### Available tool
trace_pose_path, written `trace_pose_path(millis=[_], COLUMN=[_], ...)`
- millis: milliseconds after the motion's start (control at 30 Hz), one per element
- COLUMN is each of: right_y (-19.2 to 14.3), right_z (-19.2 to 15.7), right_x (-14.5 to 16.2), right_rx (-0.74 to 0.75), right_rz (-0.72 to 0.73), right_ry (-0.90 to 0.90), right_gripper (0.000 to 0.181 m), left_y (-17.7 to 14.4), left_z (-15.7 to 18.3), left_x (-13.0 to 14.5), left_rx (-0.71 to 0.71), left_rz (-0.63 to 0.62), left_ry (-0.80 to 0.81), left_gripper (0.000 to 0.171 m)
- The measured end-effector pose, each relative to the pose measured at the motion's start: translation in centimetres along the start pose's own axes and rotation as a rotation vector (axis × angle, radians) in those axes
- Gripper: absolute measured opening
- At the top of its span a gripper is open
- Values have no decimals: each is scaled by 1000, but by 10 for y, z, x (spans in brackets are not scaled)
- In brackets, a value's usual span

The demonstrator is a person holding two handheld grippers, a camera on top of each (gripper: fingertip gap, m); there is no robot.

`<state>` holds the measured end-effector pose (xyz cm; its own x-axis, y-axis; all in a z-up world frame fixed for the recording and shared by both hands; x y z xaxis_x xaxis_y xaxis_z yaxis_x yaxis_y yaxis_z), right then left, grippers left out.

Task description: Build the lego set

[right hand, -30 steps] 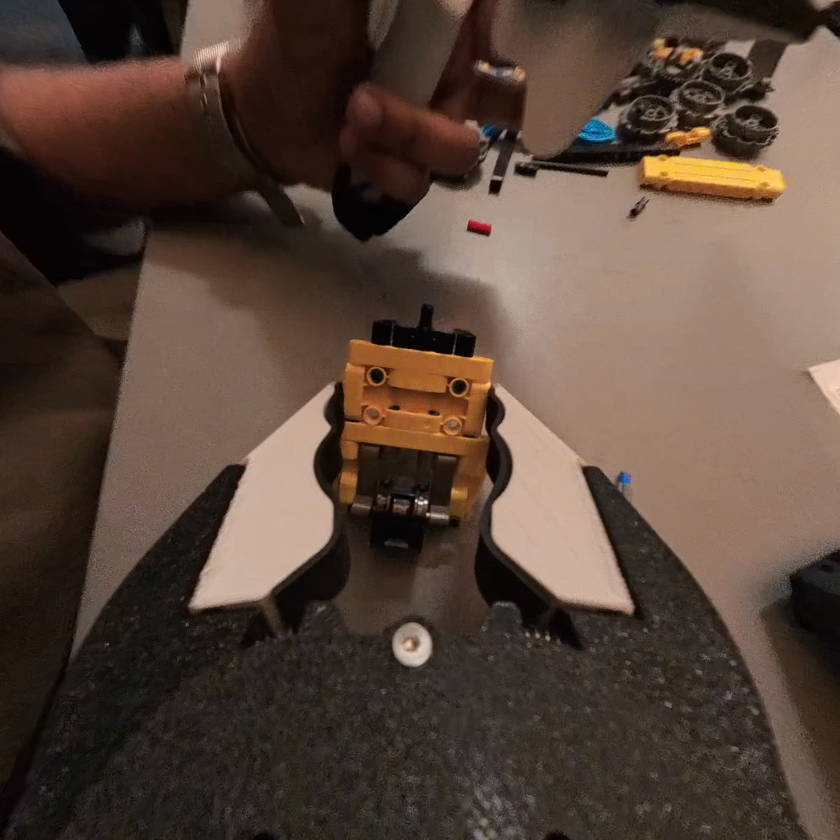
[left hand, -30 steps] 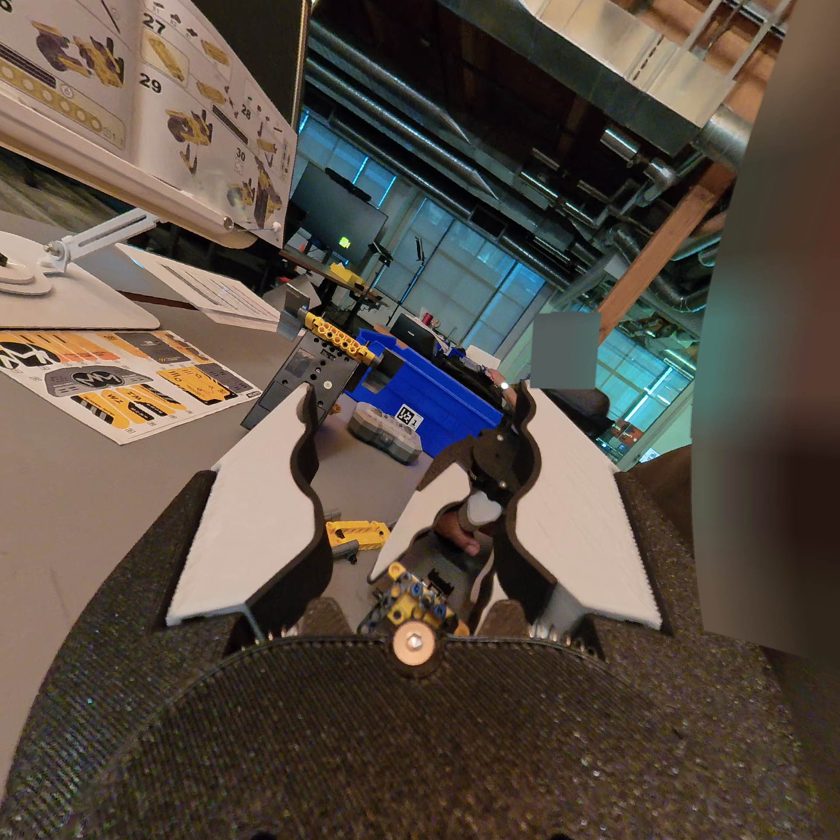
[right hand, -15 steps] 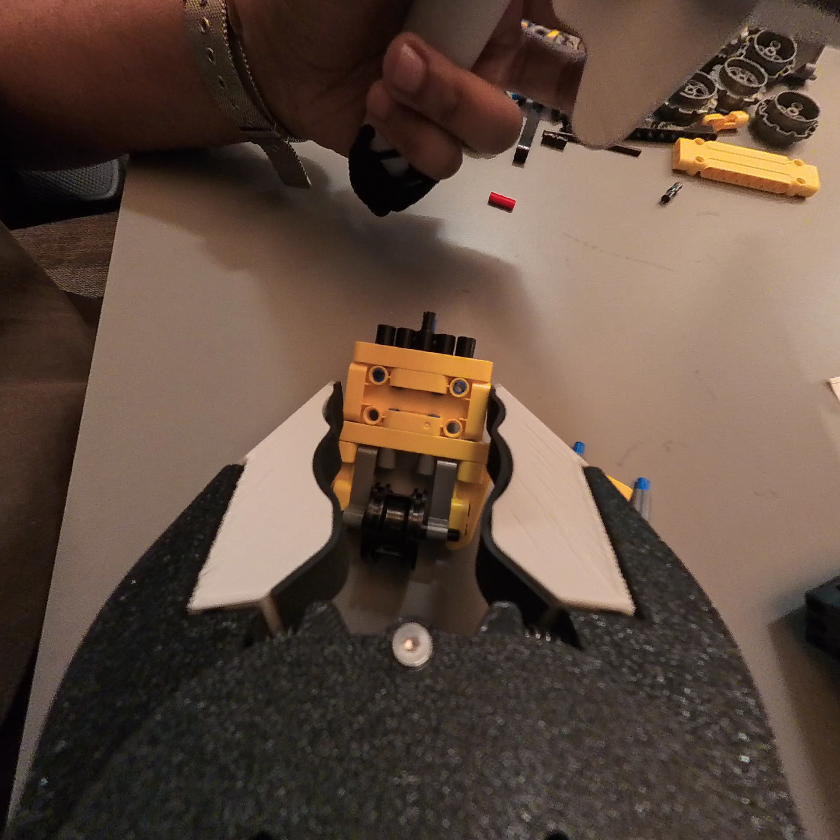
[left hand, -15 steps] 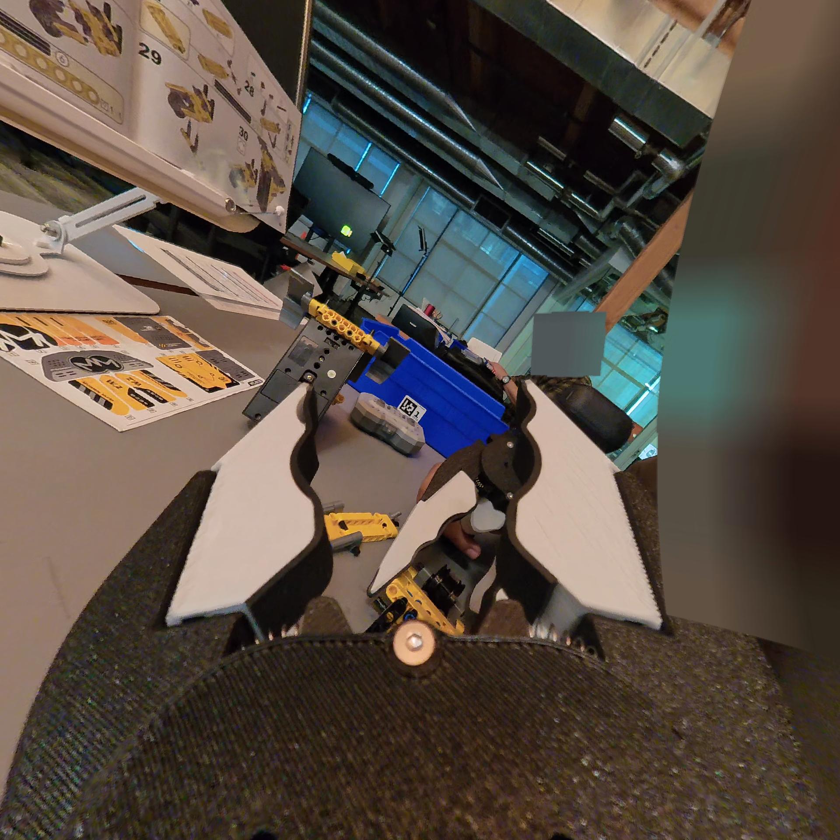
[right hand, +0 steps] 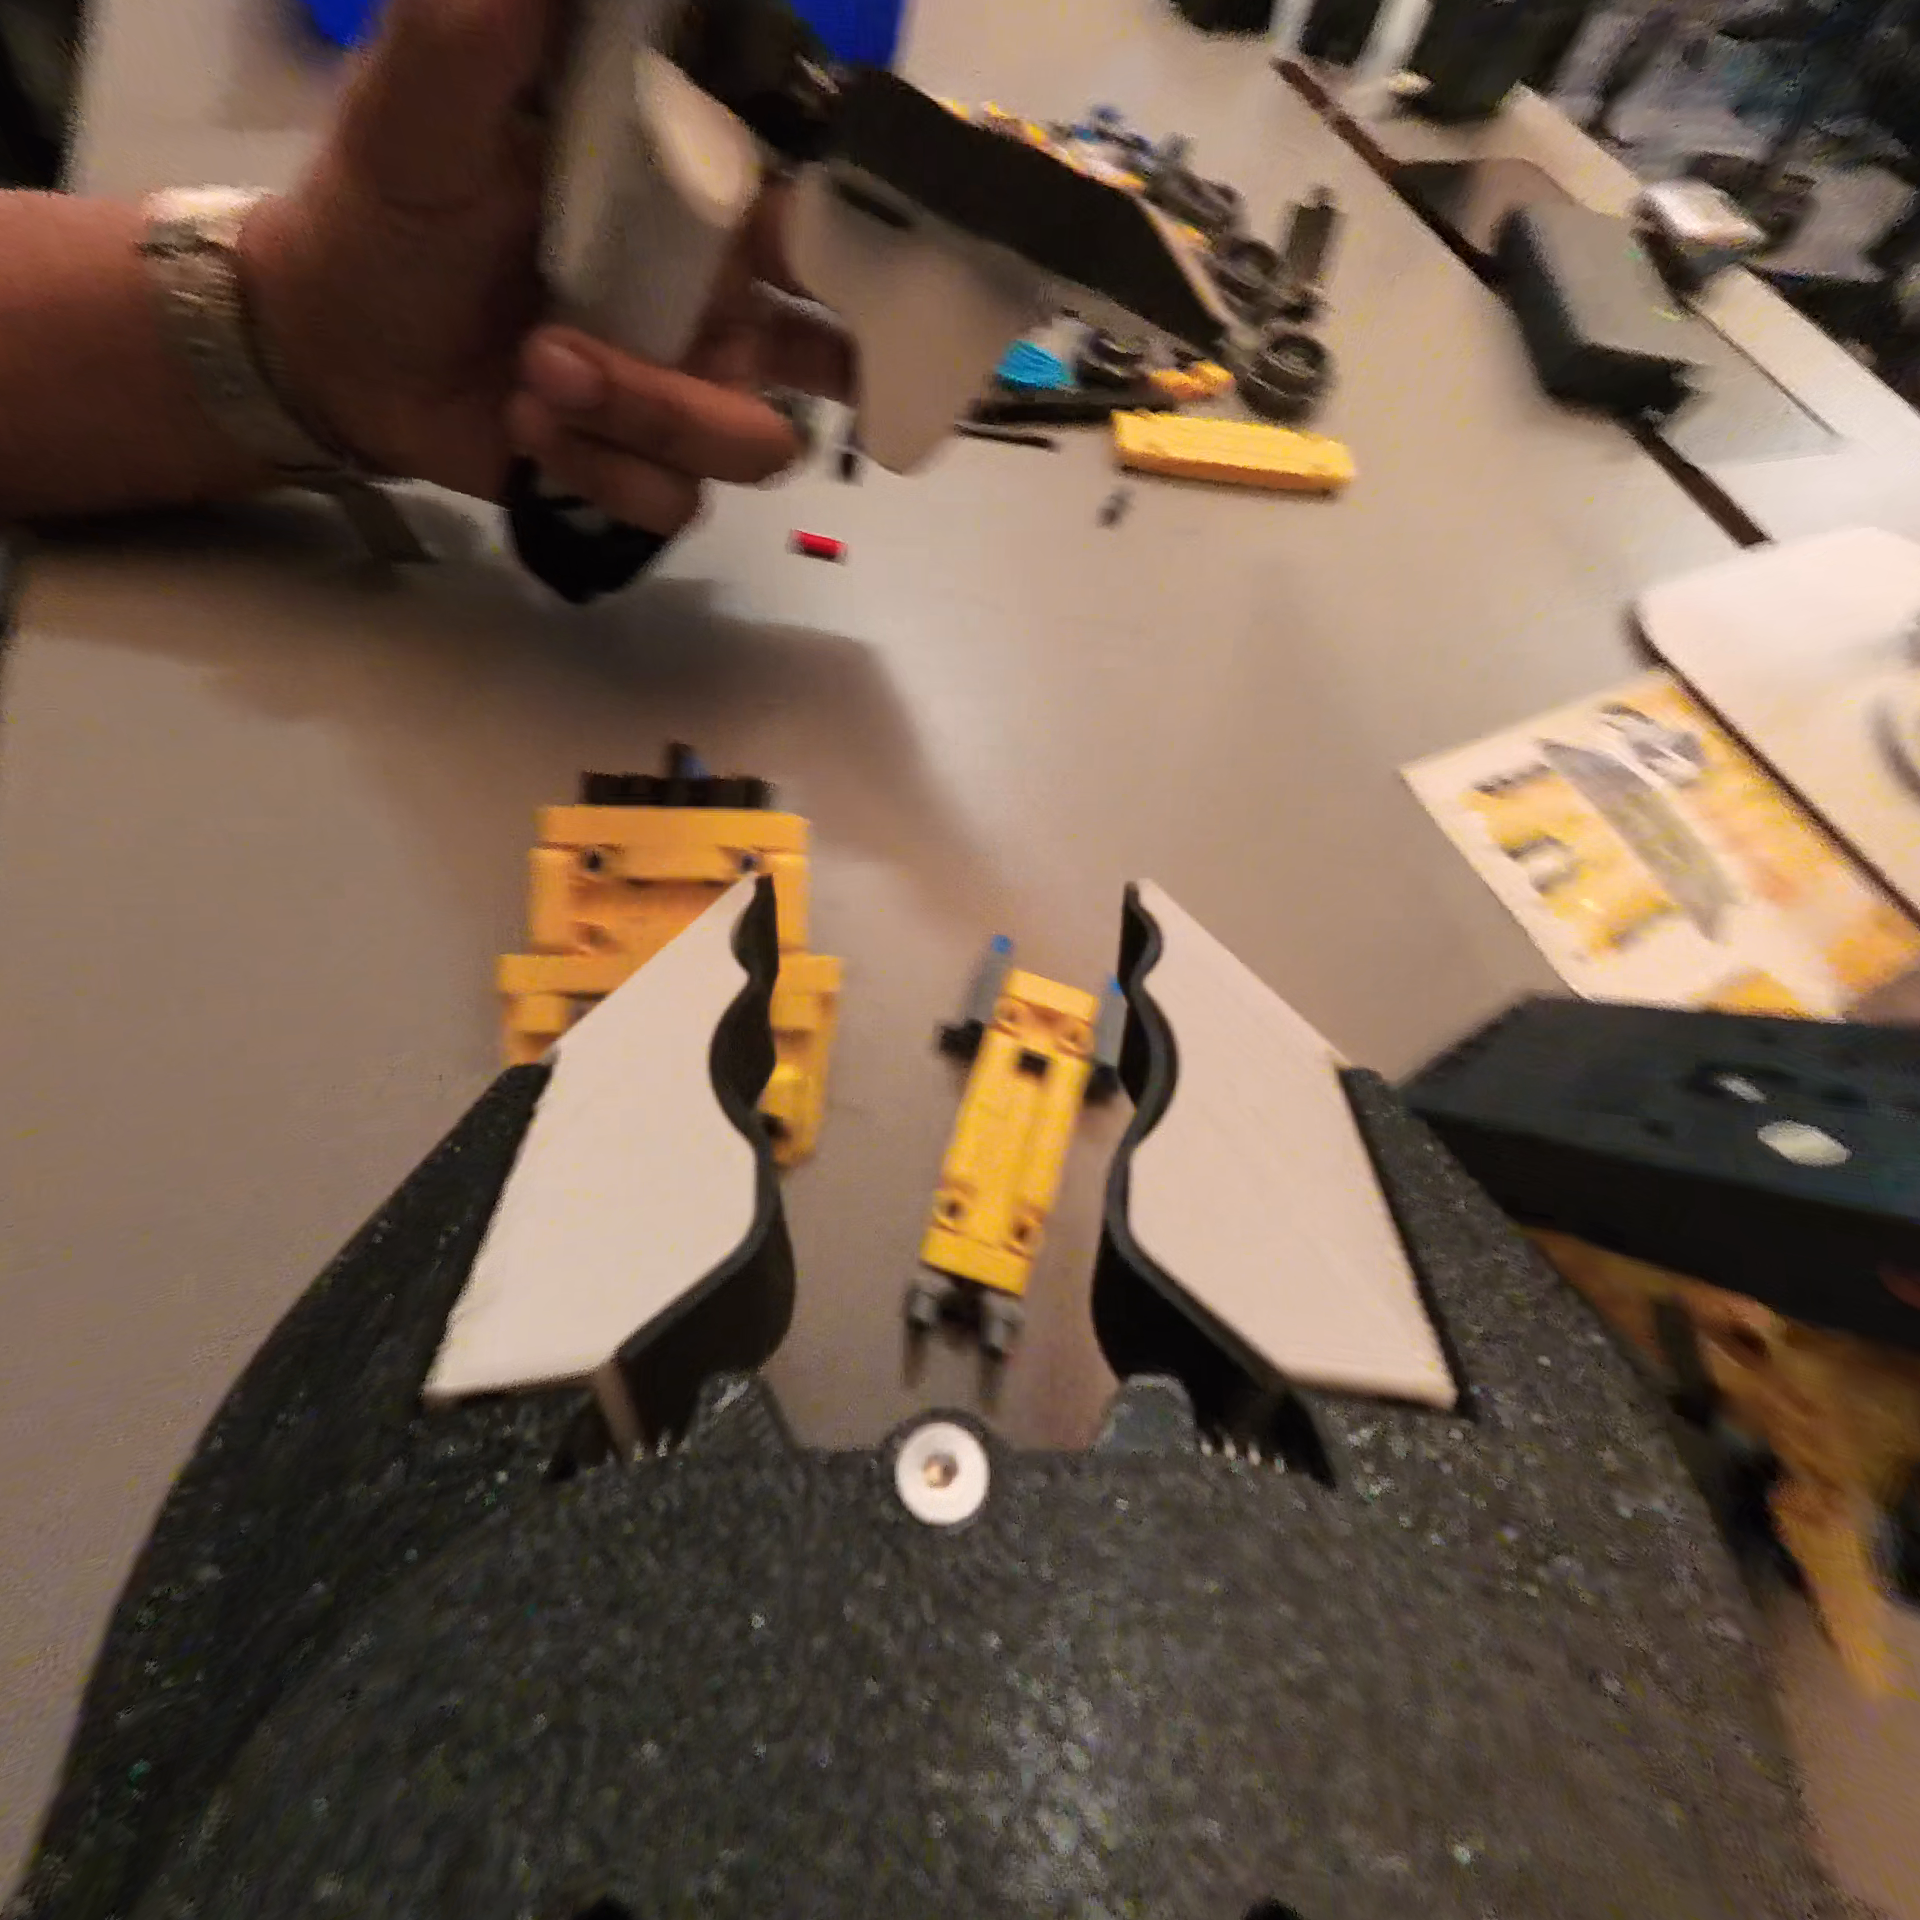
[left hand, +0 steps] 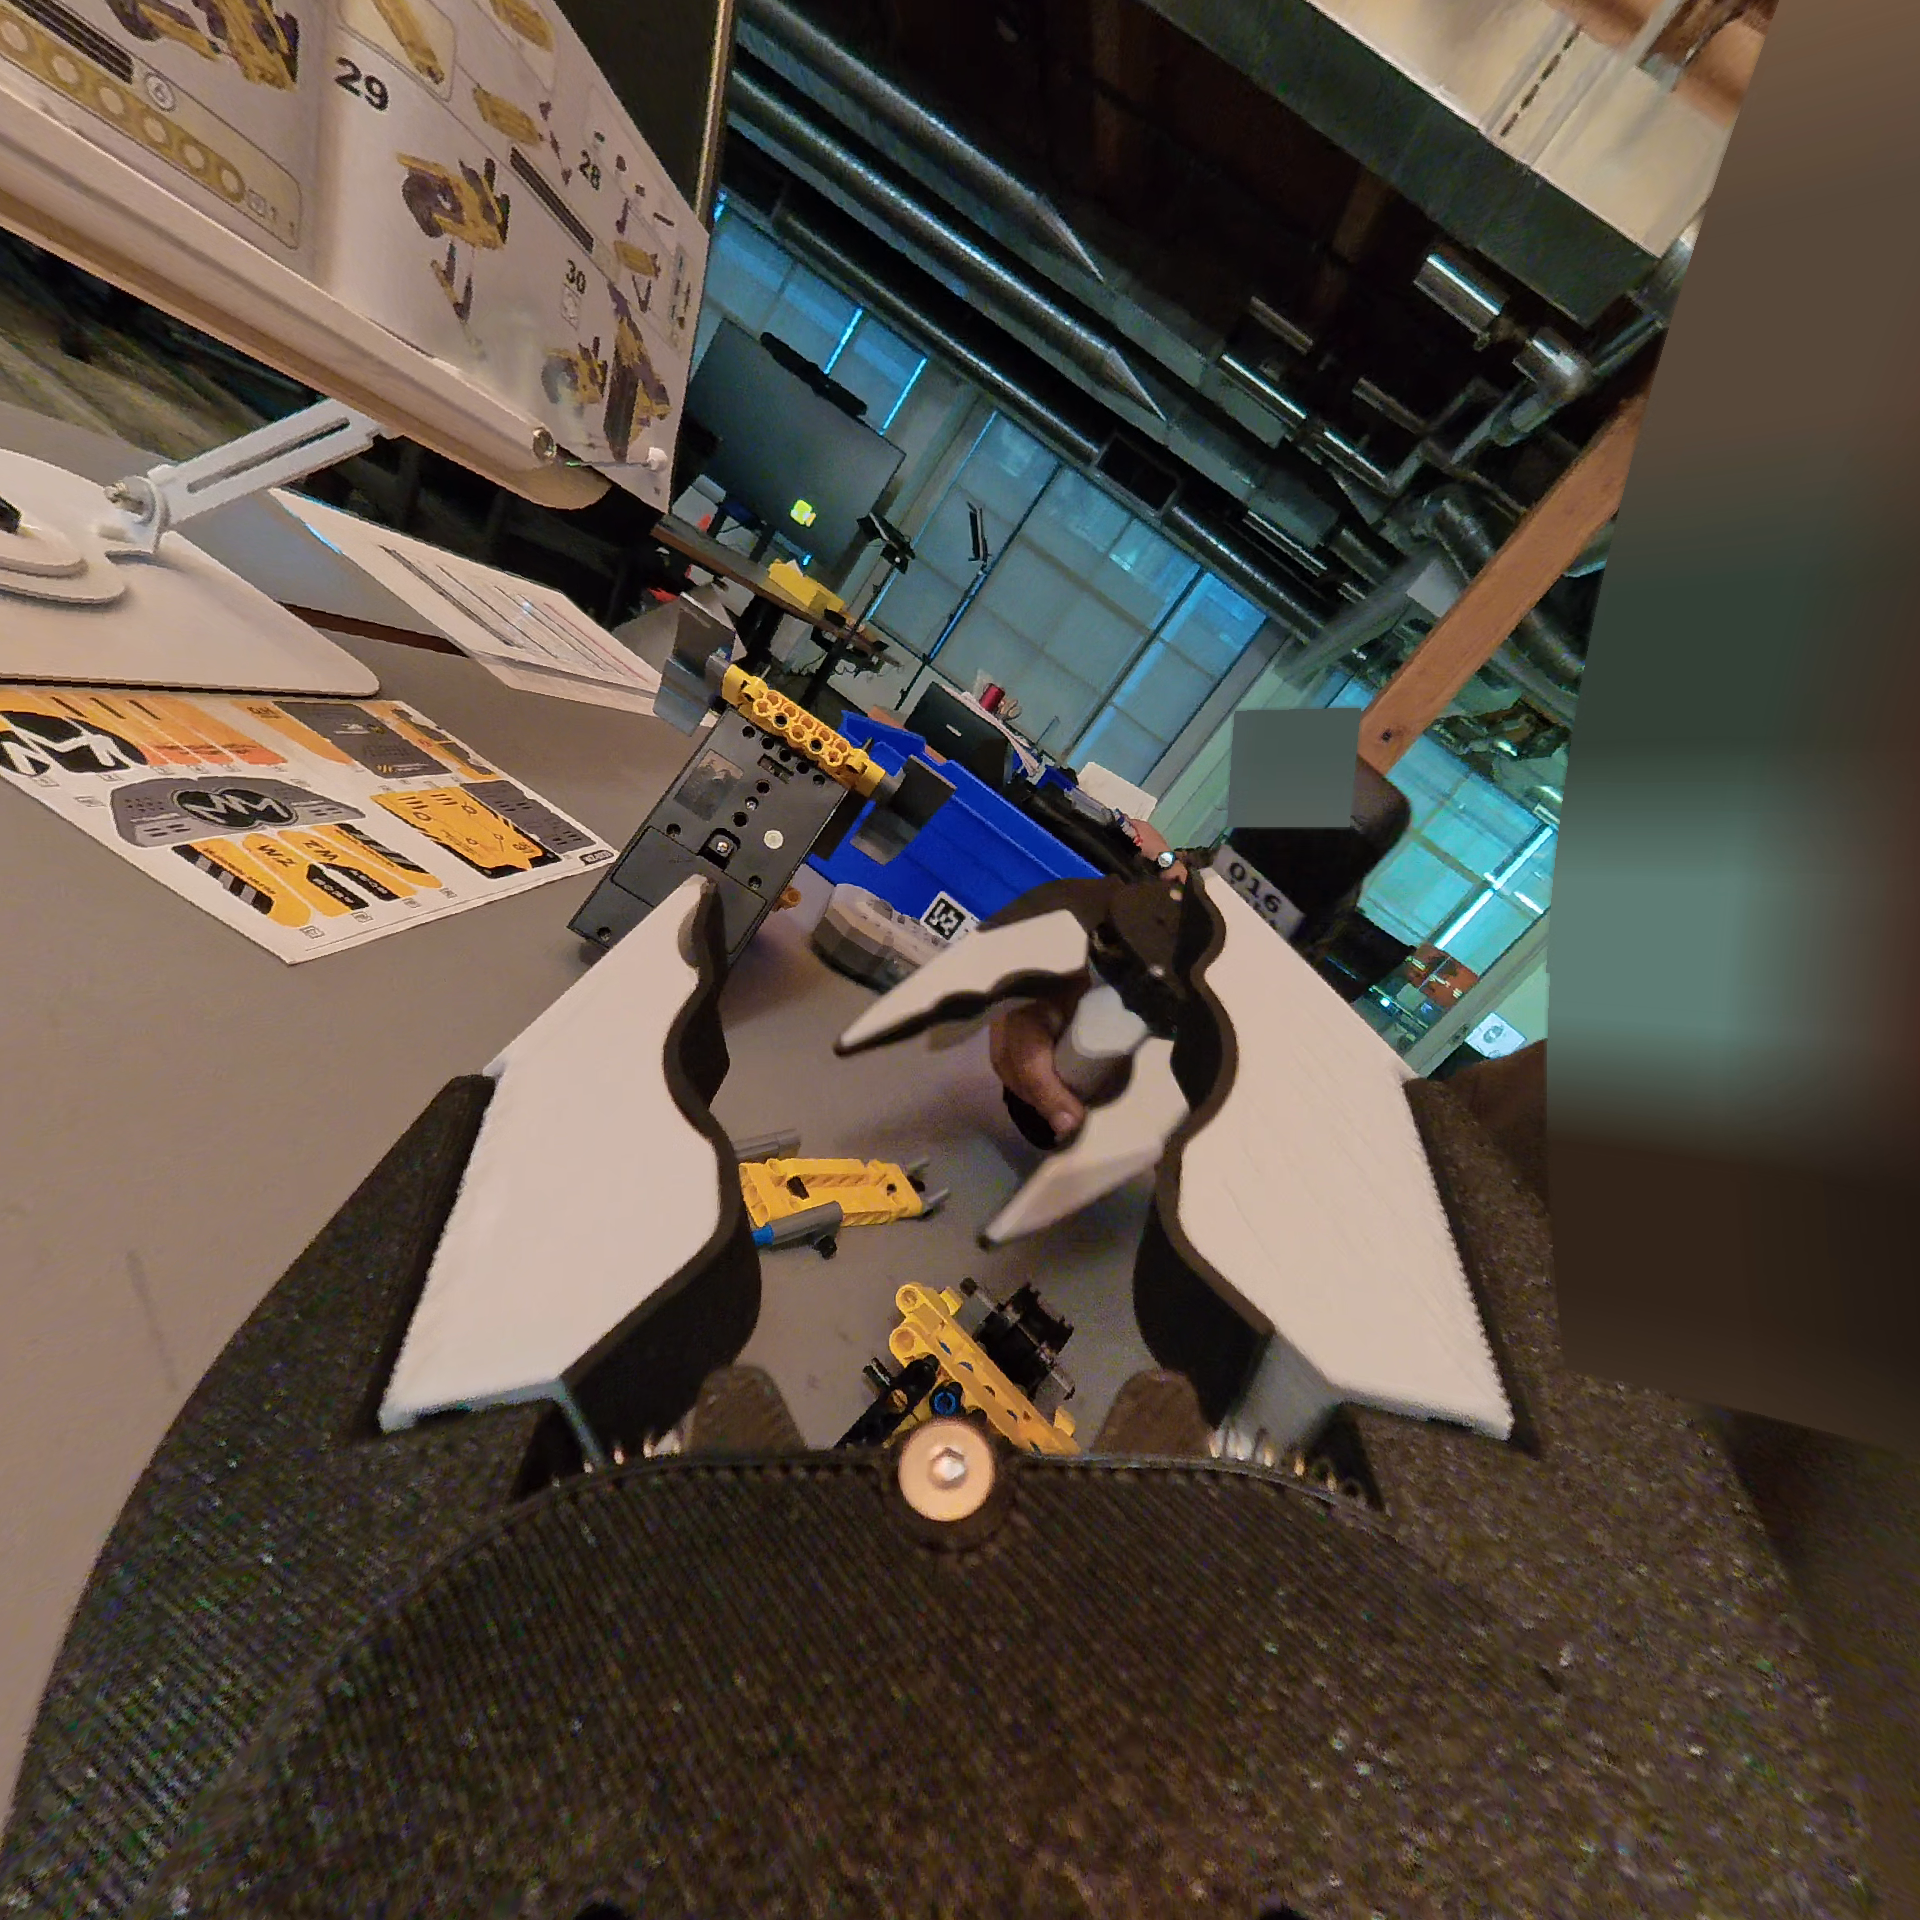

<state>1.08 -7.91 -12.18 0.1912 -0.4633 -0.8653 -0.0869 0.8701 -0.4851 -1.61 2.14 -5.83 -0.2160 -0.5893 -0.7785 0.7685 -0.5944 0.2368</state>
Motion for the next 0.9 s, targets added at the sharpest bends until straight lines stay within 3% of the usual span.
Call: trace_pose_path(millis=[100, 400, 533, 667, 800, 900], right_y=[-2, 20, 17, 0, -18, -28], right_z=[21, 16, 16, 8, -1, -18], right_x=[19, 45, 38, 7, -1, -3], right_rx=[83, 55, 35, -65, -146, -227], right_rz=[-95, -198, -146, 14, -77, -188], right_ry=[11, 150, 159, 137, 115, 64], right_gripper=[61, 56, 44, 40, 40, 40], left_y=[0, 0, 0, -1, -5, -7], left_z=[1, 5, 8, 12, 22, 29], left_x=[0, -2, -3, -5, 7, 34], left_rx=[3, 10, 19, 25, 55, 82], left_rz=[1, 5, 8, -9, -205, -416], left_ry=[-2, 9, 12, 41, 203, 382], left_gripper=[83, 83, 82, 83, 87, 96])
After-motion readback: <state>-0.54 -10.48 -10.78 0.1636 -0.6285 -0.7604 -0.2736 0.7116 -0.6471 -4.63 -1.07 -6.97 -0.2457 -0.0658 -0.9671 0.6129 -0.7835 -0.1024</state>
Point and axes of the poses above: each gripper's, where its closed fingertips meet, y out along the fingers, x out of its underside, z = x × y across the jaws, the point moved 3 cm from there along -y, back along the fingers, and after that the axes turned 3 degrees about z, right-handed, at the moved point
